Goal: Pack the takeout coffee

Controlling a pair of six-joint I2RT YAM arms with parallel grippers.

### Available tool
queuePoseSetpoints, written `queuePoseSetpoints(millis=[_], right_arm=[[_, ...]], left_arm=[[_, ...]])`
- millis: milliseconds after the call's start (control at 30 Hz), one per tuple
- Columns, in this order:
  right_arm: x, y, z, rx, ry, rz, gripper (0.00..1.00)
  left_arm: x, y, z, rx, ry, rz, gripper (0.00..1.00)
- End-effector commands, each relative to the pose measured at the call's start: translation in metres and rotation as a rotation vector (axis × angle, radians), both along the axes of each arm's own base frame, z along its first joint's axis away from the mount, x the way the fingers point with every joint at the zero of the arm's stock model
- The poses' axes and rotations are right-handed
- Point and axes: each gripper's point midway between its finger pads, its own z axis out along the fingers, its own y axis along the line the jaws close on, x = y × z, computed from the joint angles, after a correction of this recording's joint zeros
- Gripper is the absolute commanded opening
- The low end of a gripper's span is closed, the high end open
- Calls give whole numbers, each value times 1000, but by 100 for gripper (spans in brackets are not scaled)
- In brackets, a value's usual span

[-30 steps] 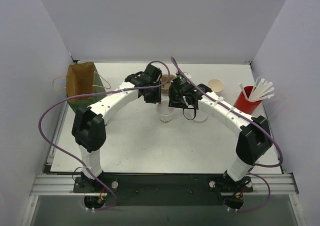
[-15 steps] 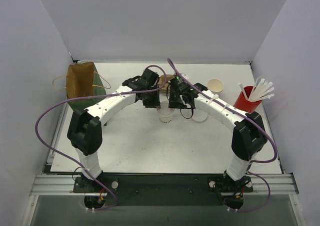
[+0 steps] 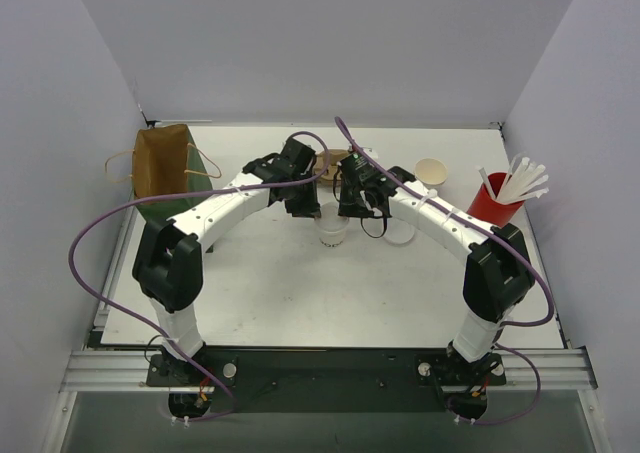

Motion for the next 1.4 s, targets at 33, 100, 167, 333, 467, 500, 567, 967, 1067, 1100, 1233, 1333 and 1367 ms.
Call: queuePoseSetpoints(millis=[33,100,167,333,467,500,567,967,1067,1100,1233,1333,1367], right_arm=[[-16,-8,-27,-38,73,-11,17],[-17,-8,-29,-29,74,-17,17],[-21,-9,-34,-29,85,-17,17],[-27,-9,-42,-10,96,-26,17],[-35,-11,-58,-2,123,-38,17],[-36,-11,-61,0,128,-42,17],[-40,-6,-65,31,147,-32,16],[-43,-8,-70,26,154,-36,17],[-43,-9,-71,25,156,-39,17],[-43,-9,-70,26,153,-41,17],[-42,-11,-69,21,144,-45,17],[-40,-9,-65,24,141,-46,17],[-39,-10,-65,20,139,-52,16]], left_arm=[[-5,-5,-9,-33,28,19,29],[-5,-5,-12,-27,33,19,29],[-5,-2,-17,-11,36,21,27],[-5,9,-30,55,37,28,25],[-8,14,-43,85,55,26,26],[-7,17,-48,105,54,33,26],[-8,18,-52,112,58,35,25],[-19,32,-85,187,94,40,25],[-22,34,-91,198,101,46,25],[-24,36,-94,206,106,48,25],[-26,36,-98,198,108,49,25],[-18,30,-81,177,71,39,27],[-13,28,-73,170,55,34,29]])
